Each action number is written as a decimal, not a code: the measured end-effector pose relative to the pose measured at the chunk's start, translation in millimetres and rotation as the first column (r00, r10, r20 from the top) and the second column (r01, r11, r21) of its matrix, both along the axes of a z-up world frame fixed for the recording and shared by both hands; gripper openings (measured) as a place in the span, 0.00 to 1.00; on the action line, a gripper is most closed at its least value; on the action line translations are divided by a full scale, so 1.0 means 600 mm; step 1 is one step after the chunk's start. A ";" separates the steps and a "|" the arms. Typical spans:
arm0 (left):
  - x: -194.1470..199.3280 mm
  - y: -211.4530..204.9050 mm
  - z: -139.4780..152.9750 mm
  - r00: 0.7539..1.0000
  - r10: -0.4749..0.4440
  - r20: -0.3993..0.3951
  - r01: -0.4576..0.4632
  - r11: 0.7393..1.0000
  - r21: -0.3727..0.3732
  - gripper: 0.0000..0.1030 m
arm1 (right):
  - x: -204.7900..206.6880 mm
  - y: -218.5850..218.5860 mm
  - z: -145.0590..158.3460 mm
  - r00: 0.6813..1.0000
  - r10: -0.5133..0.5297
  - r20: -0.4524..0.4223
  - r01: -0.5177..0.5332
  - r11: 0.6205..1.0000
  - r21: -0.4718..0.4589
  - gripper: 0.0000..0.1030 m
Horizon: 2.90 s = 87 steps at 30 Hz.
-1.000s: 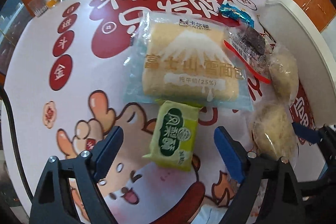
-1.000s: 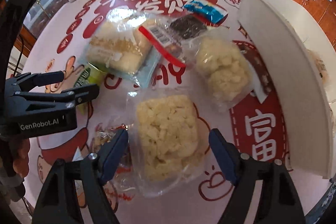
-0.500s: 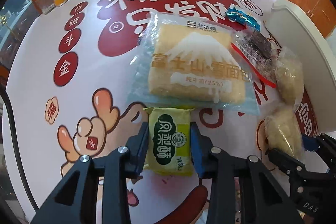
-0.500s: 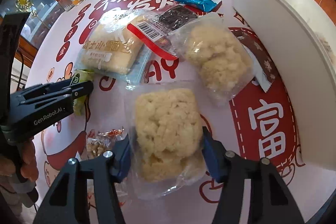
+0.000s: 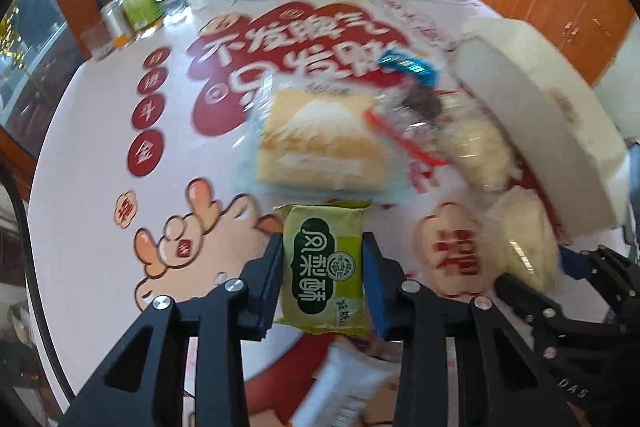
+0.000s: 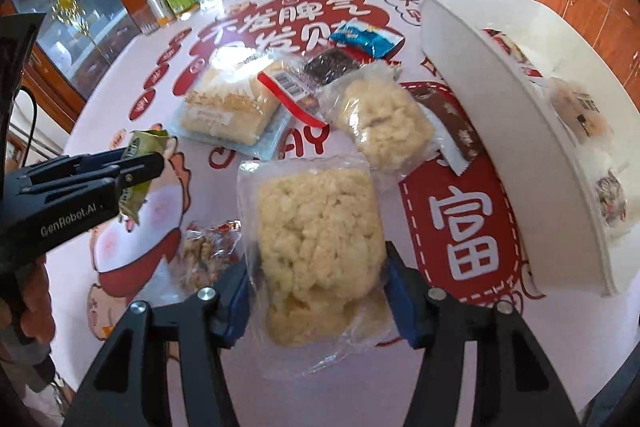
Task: Organize snacks
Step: 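Carry both packs into the white tray and open both tools, then move both tools back over the remaining snacks on the table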
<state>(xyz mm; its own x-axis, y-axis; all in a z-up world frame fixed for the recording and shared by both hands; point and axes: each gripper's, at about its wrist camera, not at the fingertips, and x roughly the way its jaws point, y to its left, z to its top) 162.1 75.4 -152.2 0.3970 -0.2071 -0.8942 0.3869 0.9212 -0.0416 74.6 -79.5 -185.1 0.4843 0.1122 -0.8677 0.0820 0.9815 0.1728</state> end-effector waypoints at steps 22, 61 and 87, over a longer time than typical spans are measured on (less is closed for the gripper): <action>-0.101 -0.303 0.197 0.982 -0.101 0.161 0.132 0.972 -0.197 0.34 | -0.105 -0.262 0.196 0.966 -0.135 0.222 0.137 0.991 0.004 0.56; 0.079 -0.537 0.142 0.975 -0.085 0.205 0.059 0.990 0.130 0.87 | 0.039 -0.453 0.116 0.989 -0.106 0.102 0.102 0.994 0.040 0.58; -0.071 -0.301 0.239 0.953 -0.042 0.302 0.014 0.996 0.094 0.87 | -0.005 -0.340 0.235 0.965 -0.102 0.239 0.100 0.995 0.023 0.58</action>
